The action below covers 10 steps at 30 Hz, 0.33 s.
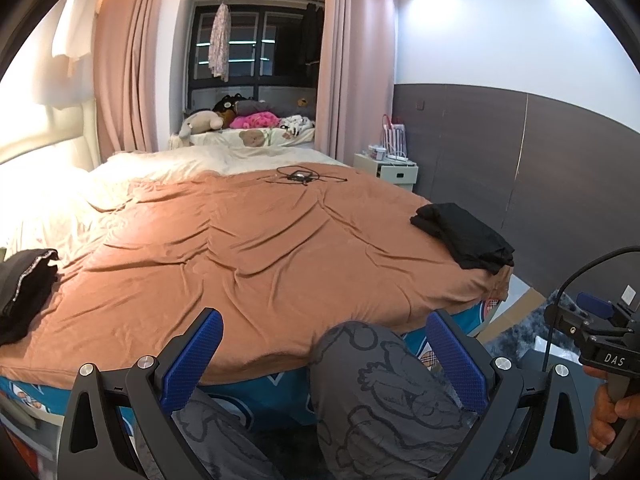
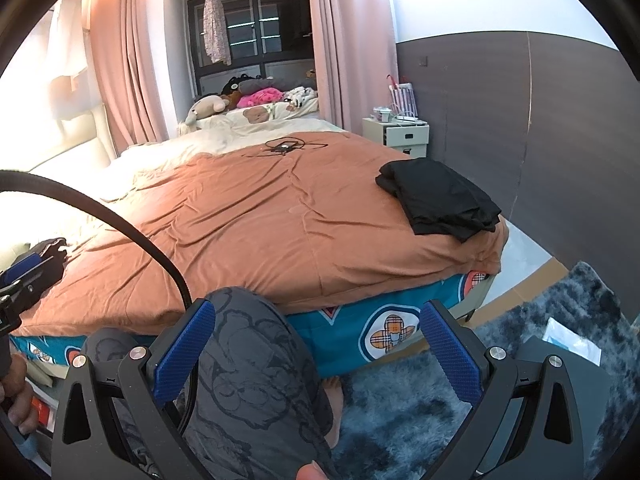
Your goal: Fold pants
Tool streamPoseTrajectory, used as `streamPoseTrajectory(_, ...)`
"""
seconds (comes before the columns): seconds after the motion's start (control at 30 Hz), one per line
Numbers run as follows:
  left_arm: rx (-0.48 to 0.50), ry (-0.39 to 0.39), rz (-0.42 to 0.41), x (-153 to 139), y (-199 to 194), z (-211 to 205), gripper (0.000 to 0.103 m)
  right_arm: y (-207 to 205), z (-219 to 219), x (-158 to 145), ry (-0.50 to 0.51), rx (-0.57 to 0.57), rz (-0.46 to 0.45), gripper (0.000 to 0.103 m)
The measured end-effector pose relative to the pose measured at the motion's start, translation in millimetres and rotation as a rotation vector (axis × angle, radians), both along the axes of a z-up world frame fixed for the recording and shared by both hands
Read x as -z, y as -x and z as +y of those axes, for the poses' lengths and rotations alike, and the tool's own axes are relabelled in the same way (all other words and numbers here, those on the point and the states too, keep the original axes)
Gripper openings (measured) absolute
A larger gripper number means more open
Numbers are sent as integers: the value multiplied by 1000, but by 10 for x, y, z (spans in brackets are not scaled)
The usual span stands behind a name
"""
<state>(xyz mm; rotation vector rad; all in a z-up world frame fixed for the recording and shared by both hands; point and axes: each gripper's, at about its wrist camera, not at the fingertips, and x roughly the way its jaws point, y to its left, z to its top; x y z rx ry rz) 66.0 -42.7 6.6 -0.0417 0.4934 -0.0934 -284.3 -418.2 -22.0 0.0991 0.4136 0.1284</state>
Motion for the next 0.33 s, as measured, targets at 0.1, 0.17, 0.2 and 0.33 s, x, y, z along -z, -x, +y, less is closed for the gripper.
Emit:
streamPoseTrajectory(0.1,1,2,3,-1,7,-5,102,4,-10,-14,2,1,-6,103)
streamPoseTrajectory(0.17,0,2,1,-2,15,-4,103,7,-13,-15,0,-1,-7,103)
streamPoseTrajectory(0.2,1,2,0,-5,17,-5,103,11,-10,-15,0,-1,-9,103)
streamPoseTrajectory(0.33,-1,4,-4,-12,28,-4,103,8,-2,-8,4,-2,-10,103)
